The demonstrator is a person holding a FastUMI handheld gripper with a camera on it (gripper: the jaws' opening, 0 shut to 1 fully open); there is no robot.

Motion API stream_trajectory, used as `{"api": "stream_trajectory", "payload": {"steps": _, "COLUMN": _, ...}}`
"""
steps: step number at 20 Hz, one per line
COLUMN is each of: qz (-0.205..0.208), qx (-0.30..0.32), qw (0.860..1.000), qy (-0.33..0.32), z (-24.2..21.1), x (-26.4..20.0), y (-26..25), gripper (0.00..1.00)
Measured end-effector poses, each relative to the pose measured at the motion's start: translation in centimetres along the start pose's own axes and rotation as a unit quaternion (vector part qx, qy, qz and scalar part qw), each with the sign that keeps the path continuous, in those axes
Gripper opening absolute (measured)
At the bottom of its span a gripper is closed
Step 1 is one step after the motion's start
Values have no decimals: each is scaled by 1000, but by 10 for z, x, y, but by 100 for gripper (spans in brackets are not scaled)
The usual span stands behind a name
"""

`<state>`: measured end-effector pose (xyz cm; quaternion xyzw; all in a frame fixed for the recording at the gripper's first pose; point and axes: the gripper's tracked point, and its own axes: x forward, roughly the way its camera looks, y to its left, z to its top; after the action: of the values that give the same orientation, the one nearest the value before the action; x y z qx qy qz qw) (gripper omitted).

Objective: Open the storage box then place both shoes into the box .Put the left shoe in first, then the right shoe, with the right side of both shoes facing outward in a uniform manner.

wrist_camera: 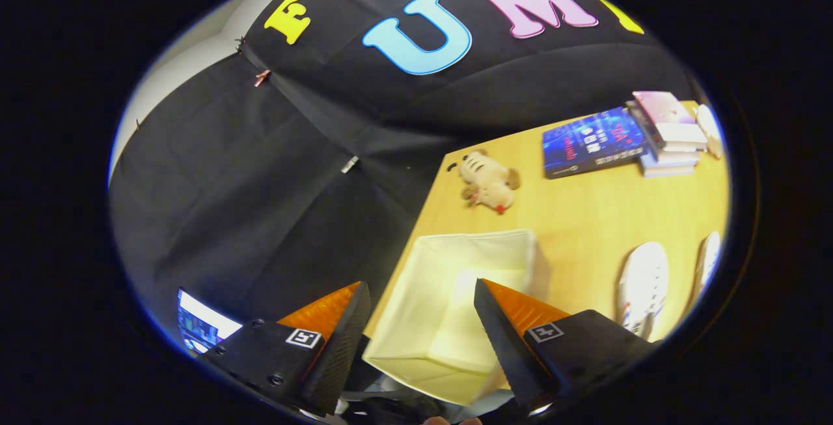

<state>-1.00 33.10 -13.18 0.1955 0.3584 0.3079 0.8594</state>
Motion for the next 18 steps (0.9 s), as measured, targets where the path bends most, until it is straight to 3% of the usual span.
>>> {"api": "stream_trajectory", "payload": {"steps": 6, "qz": -123, "qx": -88, "qw": 988, "qy": 14, "z": -23, "x": -44, "y": -128, "gripper": 98}}
{"api": "stream_trajectory", "payload": {"steps": 10, "qz": -217, "qx": -132, "qw": 966, "qy": 45, "z": -55, "x": -84, "y": -222, "gripper": 99}}
{"api": "stream_trajectory", "payload": {"steps": 18, "qz": -223, "qx": -111, "qw": 958, "qy": 139, "z": -125, "x": -64, "y": -300, "gripper": 98}}
